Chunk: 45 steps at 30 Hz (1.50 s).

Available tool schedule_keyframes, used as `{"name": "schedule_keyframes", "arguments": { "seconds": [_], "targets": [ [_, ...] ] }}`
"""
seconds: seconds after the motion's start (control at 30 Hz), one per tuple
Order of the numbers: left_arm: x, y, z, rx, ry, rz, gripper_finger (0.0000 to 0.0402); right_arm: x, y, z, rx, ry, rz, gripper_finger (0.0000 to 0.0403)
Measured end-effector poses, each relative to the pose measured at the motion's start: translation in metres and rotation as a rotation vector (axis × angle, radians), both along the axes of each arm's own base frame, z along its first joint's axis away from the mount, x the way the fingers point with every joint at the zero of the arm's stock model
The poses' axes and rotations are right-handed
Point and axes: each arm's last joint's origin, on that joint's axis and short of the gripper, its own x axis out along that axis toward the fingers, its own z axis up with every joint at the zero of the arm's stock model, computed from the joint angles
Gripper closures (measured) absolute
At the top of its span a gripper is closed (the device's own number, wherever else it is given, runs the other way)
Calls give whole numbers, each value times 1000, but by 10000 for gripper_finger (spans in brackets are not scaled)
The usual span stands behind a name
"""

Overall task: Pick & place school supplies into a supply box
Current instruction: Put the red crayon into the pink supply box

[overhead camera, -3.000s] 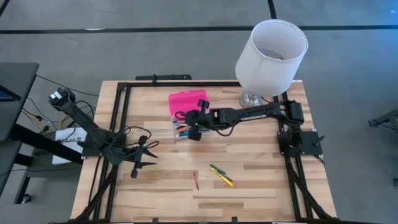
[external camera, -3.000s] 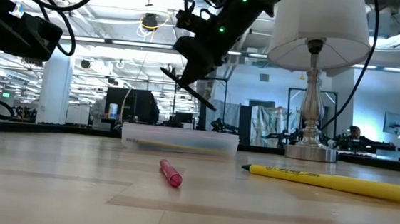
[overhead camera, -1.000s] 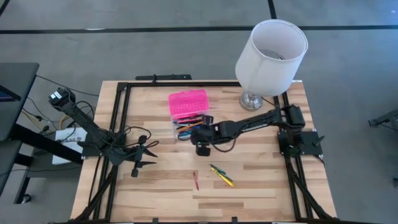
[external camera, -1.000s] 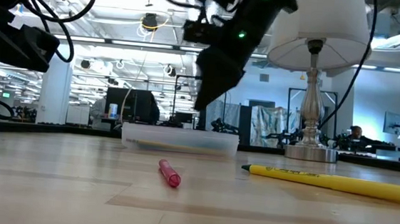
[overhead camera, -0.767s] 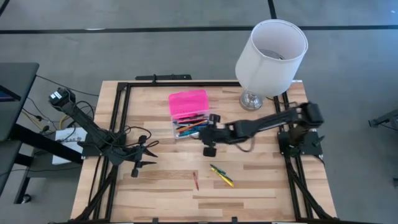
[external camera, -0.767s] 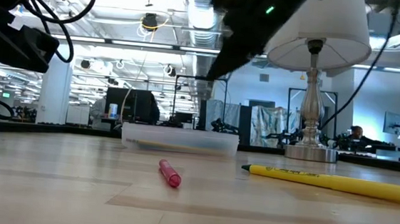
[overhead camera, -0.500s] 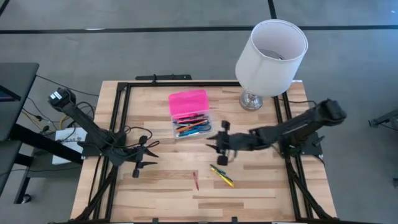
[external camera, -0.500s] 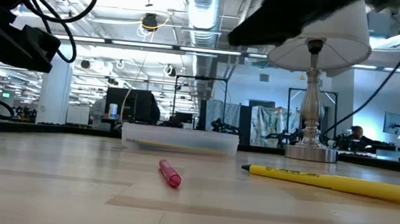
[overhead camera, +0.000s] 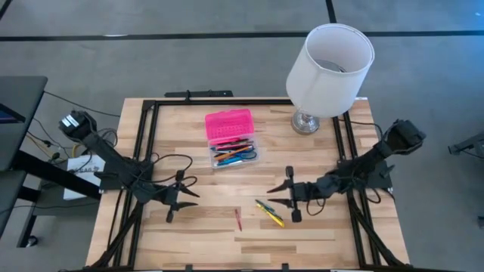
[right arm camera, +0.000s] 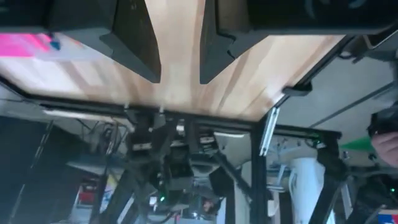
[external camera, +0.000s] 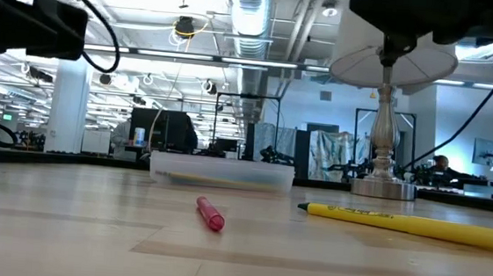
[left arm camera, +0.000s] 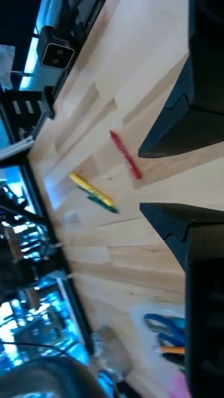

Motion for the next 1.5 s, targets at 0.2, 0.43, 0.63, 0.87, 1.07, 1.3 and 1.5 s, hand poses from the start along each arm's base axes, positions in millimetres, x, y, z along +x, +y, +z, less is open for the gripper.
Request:
{"name": "schedule_keyframes", "arguments": {
  "seconds": [0.2,0.43,0.63,0.87,1.07,1.3,1.5],
  "targets": [
    [11,-3,-6,26,-25,-55,278,3,6,-16,55,53,8,297],
    [42,-16,-8,59,11,-123,278,2,6,-10,51,36,16,297],
    [78,-39,-13,117,86,-213,278,2,3,-14,59,76,1,297],
    [121,-64,-23,218,275,-298,278,3,3,-14,51,75,1,297],
    [147,-69,-24,286,343,-319,278,3,3,-14,49,78,1,297],
    [164,-54,-17,303,360,-376,278,3,3,-14,49,78,1,297],
    [174,-28,-19,247,423,-417,278,3,3,-15,49,79,1,297]
  ]
}}
